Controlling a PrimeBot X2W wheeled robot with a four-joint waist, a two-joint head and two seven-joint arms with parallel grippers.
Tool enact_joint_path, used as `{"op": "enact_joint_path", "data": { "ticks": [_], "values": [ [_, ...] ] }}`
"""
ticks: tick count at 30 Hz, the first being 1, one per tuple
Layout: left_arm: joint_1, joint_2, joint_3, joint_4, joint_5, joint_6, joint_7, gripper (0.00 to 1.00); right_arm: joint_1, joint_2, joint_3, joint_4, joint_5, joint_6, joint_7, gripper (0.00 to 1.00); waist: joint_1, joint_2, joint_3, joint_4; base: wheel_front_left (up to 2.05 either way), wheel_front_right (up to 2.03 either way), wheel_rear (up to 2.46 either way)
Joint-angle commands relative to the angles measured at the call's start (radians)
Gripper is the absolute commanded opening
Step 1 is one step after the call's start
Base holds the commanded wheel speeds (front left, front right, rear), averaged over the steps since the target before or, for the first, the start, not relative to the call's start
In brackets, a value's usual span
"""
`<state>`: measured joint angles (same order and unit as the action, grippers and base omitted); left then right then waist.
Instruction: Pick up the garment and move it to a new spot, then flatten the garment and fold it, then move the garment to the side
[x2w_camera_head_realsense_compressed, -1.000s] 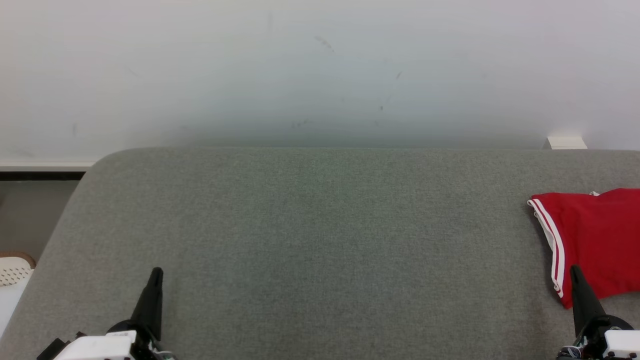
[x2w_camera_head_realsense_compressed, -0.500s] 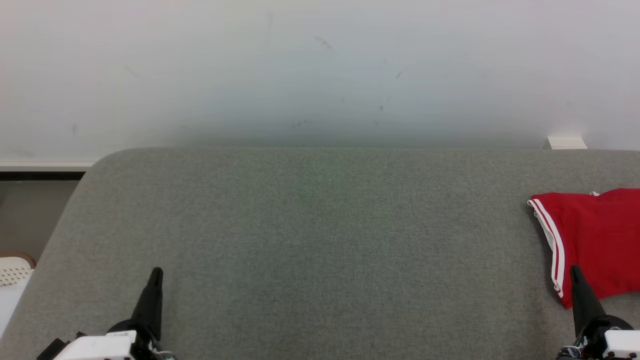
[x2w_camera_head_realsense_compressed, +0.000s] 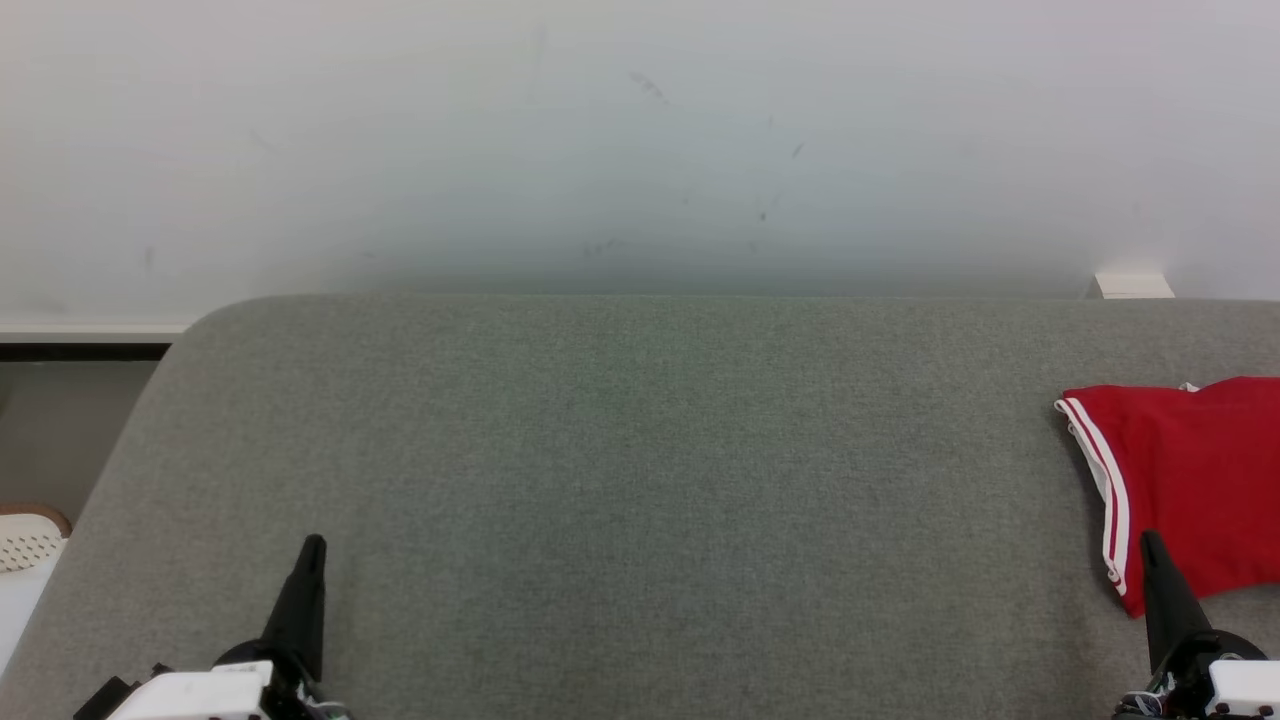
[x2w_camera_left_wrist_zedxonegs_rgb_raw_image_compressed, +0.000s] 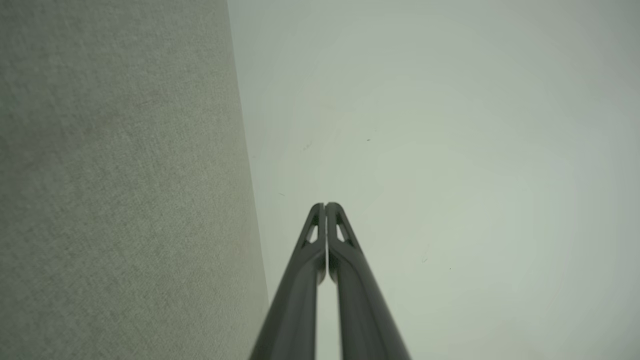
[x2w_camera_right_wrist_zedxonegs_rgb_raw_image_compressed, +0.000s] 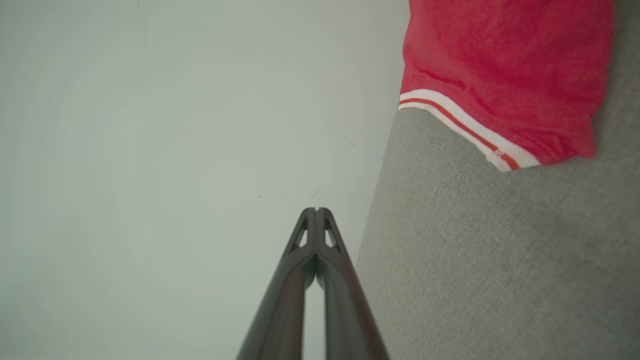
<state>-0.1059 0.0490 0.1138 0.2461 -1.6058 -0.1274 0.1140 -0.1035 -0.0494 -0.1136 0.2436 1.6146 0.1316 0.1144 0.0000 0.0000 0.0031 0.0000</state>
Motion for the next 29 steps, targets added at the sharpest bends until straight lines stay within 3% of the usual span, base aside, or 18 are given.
{"op": "enact_joint_path", "data": {
  "ticks": [1,29],
  "values": [
    [-0.006,0.002,0.001,-0.002,-0.014,-0.006,0.003,0.00,-0.010,-0.001,-0.003,0.003,-0.004,-0.002,0.003,0.00,0.0000,0.0000,0.000,0.000,0.00,0.00,0.00],
    [-0.006,0.002,0.001,-0.002,-0.014,-0.006,0.003,0.00,-0.010,-0.001,-0.003,0.003,-0.004,-0.002,0.003,0.00,0.0000,0.0000,0.000,0.000,0.00,0.00,0.00]
  ]
}}
